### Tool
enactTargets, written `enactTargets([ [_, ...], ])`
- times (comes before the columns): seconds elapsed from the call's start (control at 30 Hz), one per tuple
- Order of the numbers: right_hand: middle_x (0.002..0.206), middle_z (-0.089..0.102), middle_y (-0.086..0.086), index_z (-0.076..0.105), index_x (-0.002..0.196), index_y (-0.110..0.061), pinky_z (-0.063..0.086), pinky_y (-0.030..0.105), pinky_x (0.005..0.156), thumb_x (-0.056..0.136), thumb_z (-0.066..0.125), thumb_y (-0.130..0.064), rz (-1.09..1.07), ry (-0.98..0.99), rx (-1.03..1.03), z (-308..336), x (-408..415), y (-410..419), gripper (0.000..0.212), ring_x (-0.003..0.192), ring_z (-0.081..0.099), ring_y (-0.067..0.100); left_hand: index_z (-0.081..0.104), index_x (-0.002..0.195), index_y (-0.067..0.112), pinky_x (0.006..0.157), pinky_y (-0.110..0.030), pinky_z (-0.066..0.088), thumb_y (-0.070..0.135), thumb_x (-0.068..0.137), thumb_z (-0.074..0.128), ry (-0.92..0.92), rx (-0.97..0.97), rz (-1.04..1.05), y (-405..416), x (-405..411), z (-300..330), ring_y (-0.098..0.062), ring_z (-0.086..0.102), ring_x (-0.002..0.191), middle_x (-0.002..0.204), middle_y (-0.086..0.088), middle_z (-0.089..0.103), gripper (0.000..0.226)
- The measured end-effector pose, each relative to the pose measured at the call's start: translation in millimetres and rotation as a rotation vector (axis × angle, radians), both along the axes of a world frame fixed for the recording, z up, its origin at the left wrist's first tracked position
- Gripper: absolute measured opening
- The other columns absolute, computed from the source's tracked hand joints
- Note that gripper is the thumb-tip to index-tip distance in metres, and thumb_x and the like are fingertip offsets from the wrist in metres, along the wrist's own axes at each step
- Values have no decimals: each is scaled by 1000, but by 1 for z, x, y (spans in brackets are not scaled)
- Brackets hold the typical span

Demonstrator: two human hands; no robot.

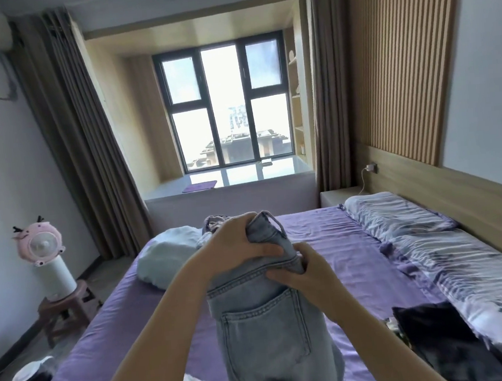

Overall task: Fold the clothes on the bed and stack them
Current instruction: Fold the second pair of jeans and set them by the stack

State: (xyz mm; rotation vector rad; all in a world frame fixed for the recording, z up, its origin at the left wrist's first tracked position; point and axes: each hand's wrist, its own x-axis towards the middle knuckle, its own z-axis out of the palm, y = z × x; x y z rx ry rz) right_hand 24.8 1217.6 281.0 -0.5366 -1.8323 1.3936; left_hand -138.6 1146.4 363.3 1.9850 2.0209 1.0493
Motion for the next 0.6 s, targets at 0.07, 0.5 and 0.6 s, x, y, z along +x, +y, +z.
enactTargets([
  [0.07,88,70,-1,65,96,-21,54,32,73,65,83,-37,70,-74,-34,-23,7,-2,39,84,66,14,58,83,14,71,-28,46,57,58,81,-4,-25,-7,-6,0,-14,-6,47,66,74,9,56,55],
  [0.5,77,68,-14,70,85,-35,47,19,63,72,80,-18,125,-158,-12,-79,21,-18,24,70,58,2,61,113,17,81,-7,40,34,58,84,-312,24,318,-112,-66,-84,8,58,95,102,19,63,61],
  [0.6,87,71,-14,70,92,-35,52,25,71,73,80,-20,156,-162,50,-67,18,-25,26,83,64,7,36,142,16,87,-5,38,24,66,85,-408,-59,451,-129,-67,-116,-4,53,111,118,17,52,90],
])
